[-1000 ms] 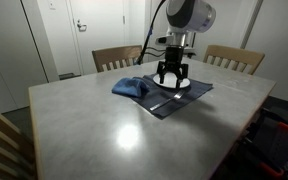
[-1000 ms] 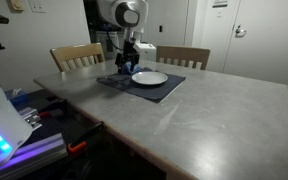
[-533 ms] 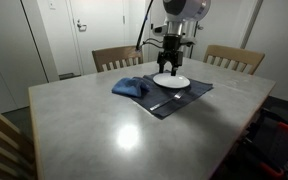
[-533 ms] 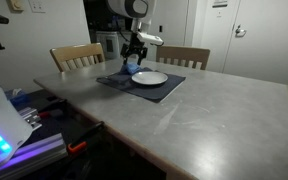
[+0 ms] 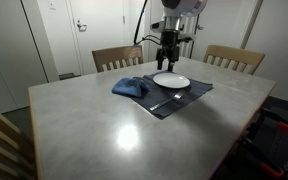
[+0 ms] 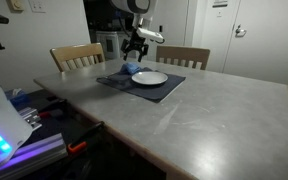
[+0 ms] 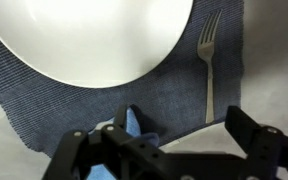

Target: Take the fork off the plate then use the towel to wipe the plate

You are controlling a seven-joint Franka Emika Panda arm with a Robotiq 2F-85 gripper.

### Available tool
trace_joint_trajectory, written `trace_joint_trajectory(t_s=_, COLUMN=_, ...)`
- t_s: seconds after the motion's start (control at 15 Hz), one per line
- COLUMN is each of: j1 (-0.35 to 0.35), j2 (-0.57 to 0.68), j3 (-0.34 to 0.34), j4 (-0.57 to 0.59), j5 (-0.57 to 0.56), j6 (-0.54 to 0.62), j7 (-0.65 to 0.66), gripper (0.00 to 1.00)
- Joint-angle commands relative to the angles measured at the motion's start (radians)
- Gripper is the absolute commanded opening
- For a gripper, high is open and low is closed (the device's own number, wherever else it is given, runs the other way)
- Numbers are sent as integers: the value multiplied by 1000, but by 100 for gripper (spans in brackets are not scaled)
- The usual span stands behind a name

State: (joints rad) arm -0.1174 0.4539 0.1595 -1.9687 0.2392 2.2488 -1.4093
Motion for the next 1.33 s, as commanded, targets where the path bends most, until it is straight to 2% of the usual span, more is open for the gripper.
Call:
trace_joint_trajectory(t_s=0.0, j1=5, j2=0, j3=-5, j4=2, j5=2, j6=-3, j7=-1, gripper=100)
trace_joint_trajectory(t_s=0.07, j1=6, j2=-2, j3=-7, j4=-1, j5=-6, j6=2, j7=-2, gripper=100)
trace_joint_trajectory(t_s=0.4, j1=55, j2=69, j3=-47, j4=189, j5=-141, j6=-152, j7=124, gripper=100)
trace_joint_trajectory(t_s=0.53, j1=84, j2=118, j3=-63, j4=301, j5=-202, j6=-253, j7=218, gripper=100)
trace_joint_trajectory(t_s=0.67, j1=120, j2=181, j3=-81, j4=428, j5=-250, j6=-383, j7=365, gripper=100)
trace_joint_trajectory(t_s=0.93, j1=139, j2=316, j3=-52, j4=655, j5=-200, j6=-640, j7=564, gripper=100)
trace_joint_trajectory(t_s=1.13, j1=164, j2=371, j3=-38, j4=732, j5=-187, j6=-689, j7=702, gripper=100)
trace_joint_trajectory(t_s=1.27, j1=180, j2=376, j3=-27, j4=733, j5=-200, j6=-674, j7=758, gripper=100)
